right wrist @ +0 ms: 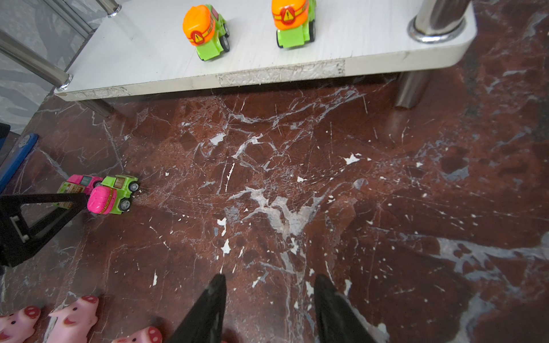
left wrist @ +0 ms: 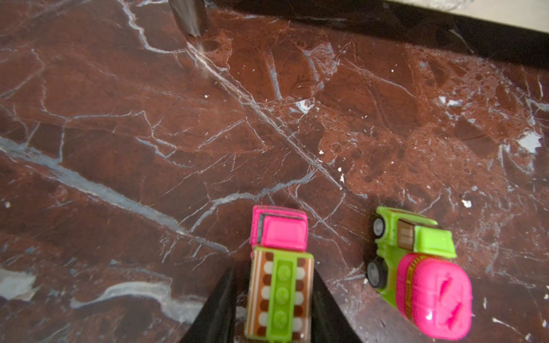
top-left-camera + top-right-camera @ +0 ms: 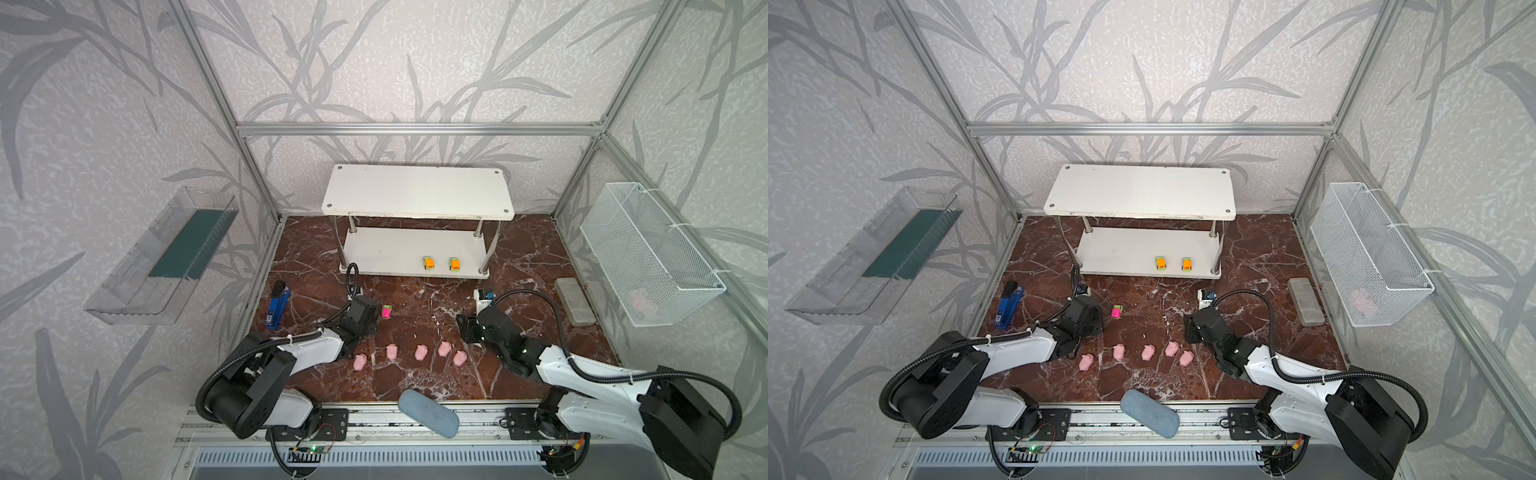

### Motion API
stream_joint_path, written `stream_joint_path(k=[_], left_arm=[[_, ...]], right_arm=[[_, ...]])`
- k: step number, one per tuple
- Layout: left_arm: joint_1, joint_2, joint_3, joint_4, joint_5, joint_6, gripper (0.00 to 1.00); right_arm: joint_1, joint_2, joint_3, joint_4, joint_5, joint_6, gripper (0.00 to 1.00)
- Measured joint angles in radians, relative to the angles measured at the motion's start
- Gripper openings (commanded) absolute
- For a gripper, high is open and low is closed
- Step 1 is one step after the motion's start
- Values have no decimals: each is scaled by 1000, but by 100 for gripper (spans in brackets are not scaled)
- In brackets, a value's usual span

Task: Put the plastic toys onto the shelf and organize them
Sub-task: 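Lower the left gripper onto the pink-and-green toy car and close it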

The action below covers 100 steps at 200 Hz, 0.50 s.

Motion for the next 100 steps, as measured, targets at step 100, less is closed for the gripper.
stream_joint_path(k=[100], left_arm=[[0,-47,5,-14,0,-1,26]], right_arm=[[-5,37,0,12,-14,3,48]])
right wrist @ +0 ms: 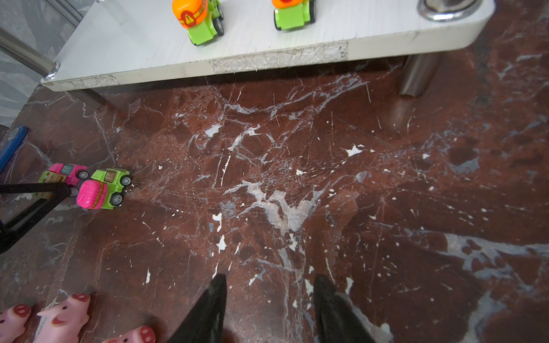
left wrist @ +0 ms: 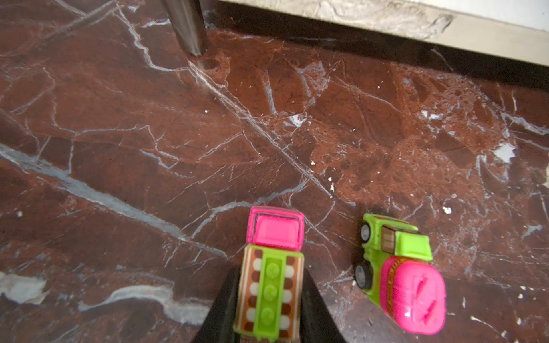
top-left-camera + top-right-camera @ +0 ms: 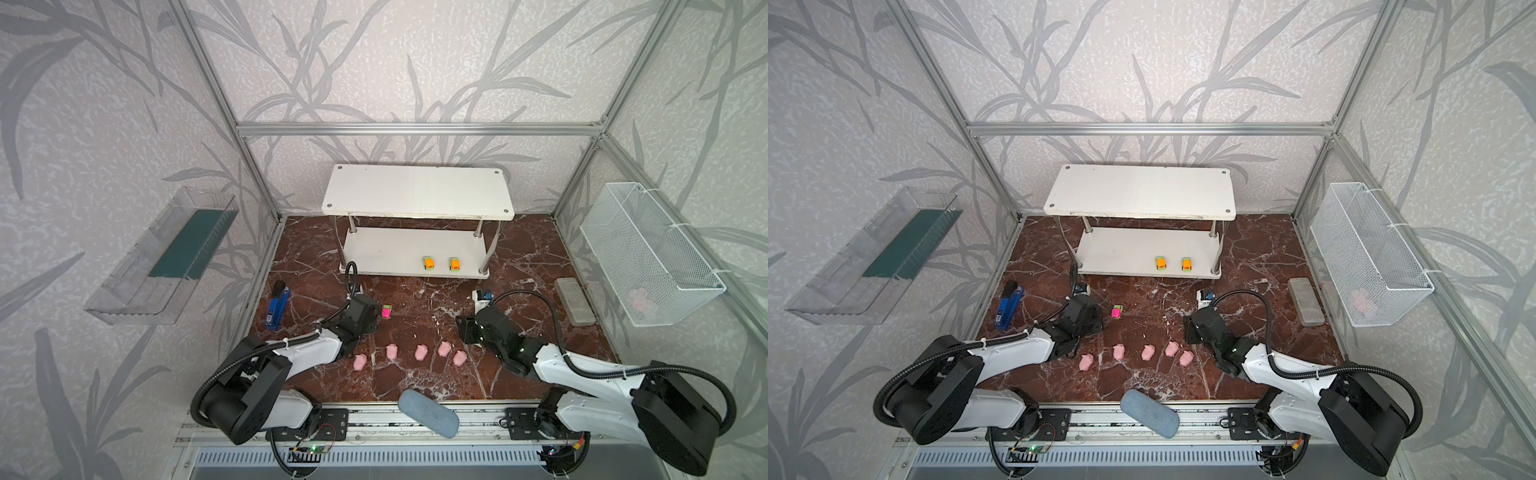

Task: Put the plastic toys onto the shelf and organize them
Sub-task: 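Carry the pink-and-green car with the left gripper to the lower shelf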

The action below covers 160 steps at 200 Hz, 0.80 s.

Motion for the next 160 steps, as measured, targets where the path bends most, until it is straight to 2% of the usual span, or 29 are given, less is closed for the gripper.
stream_joint_path(k=[44,83,122,160], left_arm=[[0,-96,31,-89,0,-2,26],[-2,-154,149,-193,1,-17,27],[-33,-136,285,-262,0,-30,27],[-75,-38,372,-280,-7,-30,27]], right_arm=[[-5,5,0,4,-4,0,48],[-5,5,0,5,-4,0,48],[-6,5,0,8,-4,0,48],[-6,5,0,11,-4,1,48]])
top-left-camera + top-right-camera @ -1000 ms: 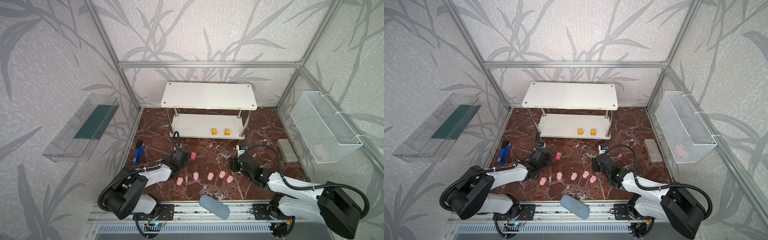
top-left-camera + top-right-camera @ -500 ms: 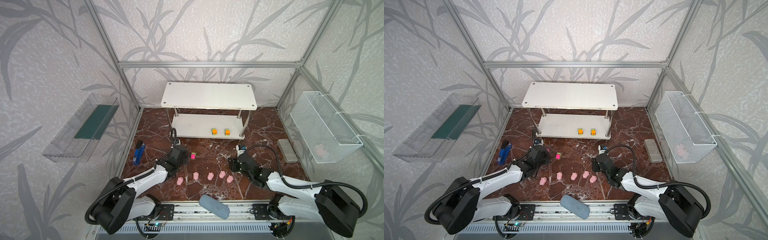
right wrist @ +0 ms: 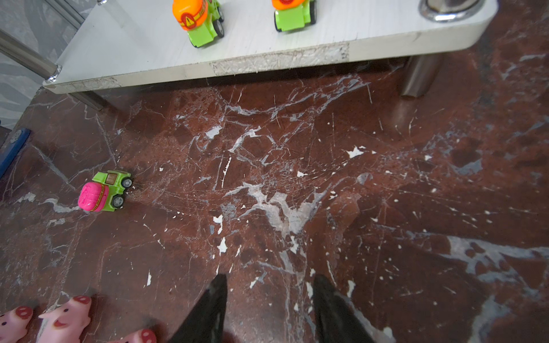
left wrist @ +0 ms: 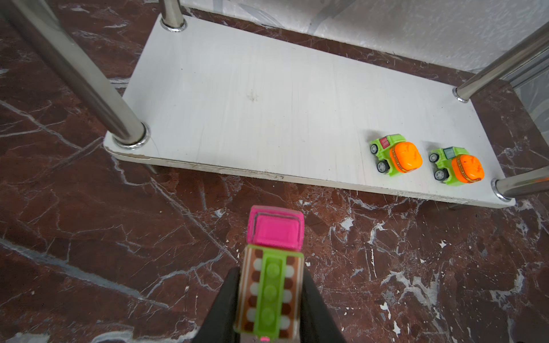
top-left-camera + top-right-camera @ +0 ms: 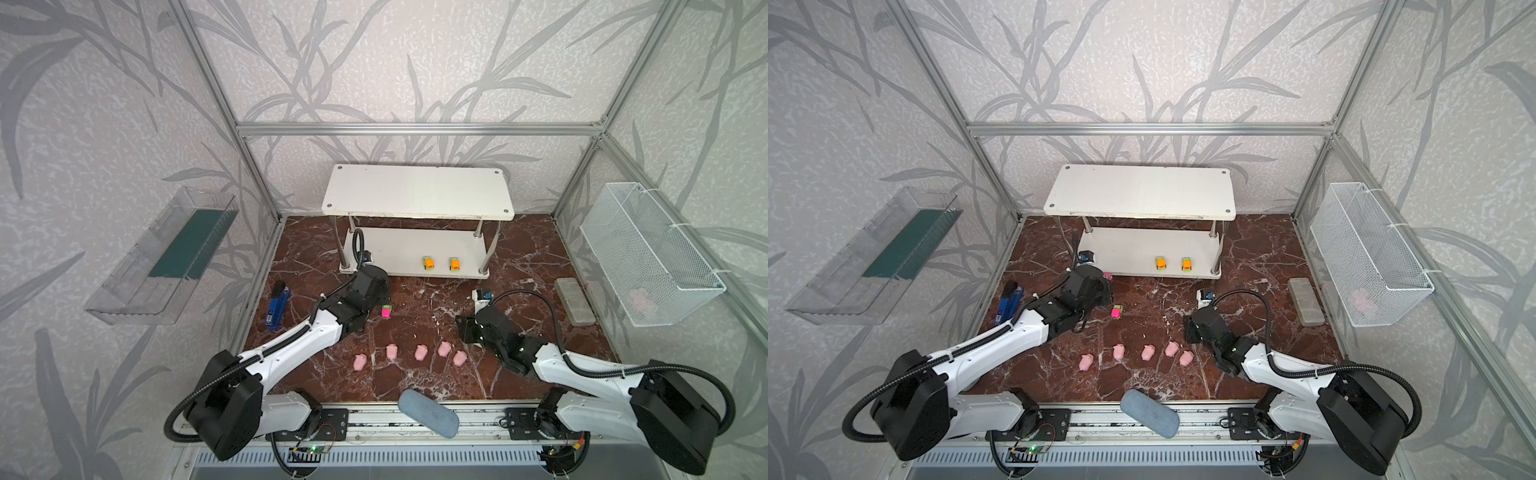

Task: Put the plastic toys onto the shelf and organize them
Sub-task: 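Carry the pink-and-green car with the left gripper to the lower shelf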

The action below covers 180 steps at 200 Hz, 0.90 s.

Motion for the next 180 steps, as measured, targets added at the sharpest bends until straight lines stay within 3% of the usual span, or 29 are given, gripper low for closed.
stream_joint_path(k=[64,180], left_arm=[[-34,159,48,36,-8,-1,27],[-48,312,101,188,-6,0,27]], right_arm=[[-6,0,0,3,0,0,48],[-18,0,0,10,-18,-2,48]])
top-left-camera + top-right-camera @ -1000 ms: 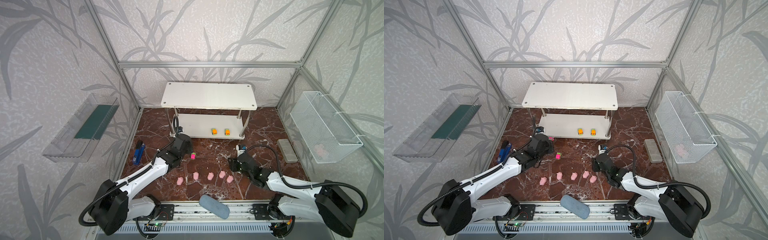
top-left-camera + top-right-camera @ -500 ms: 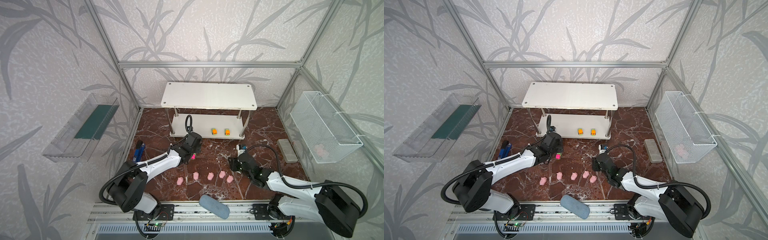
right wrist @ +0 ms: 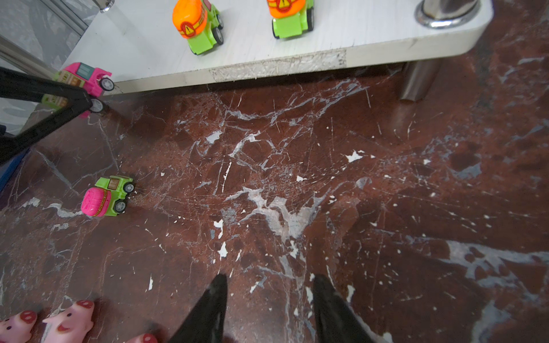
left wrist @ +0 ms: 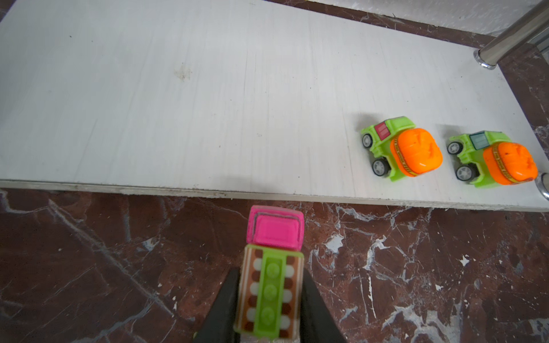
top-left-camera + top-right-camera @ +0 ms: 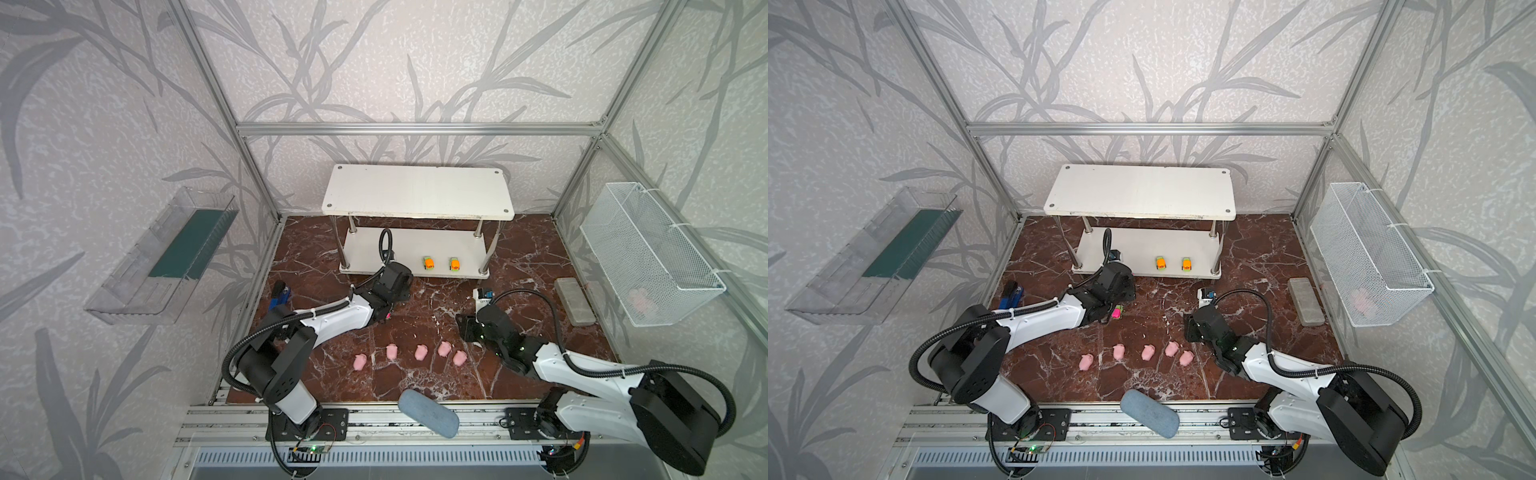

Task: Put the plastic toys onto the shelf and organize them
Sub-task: 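Carry the pink-and-green car with the left gripper to the lower shelf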

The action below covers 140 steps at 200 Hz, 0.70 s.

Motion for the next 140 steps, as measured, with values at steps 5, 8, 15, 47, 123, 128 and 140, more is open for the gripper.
stream_joint_path(k=[5,8,15,47,123,128,140], left_arm=[[0,6,3,5,0,0,27],[0,9,6,6,0,0,27],[0,16,11,12,0,0,27],[0,37,36,28,0,4,27],[0,98,69,93,-5,30,27],[0,101,69,99,-6,30,27],[0,107,69,113,-8,31,27]], right_arm=[[-2,0,0,0,0,0,48],[-3,0,0,0,-1,-1,48],[-4,0,0,0,-1,-2,48],[-10,0,0,0,-6,-3,48],[-19,0,-1,0,-19,-10,48],[-20,0,-1,0,-19,-10,48],[-20,0,-4,1,-20,-10,48]])
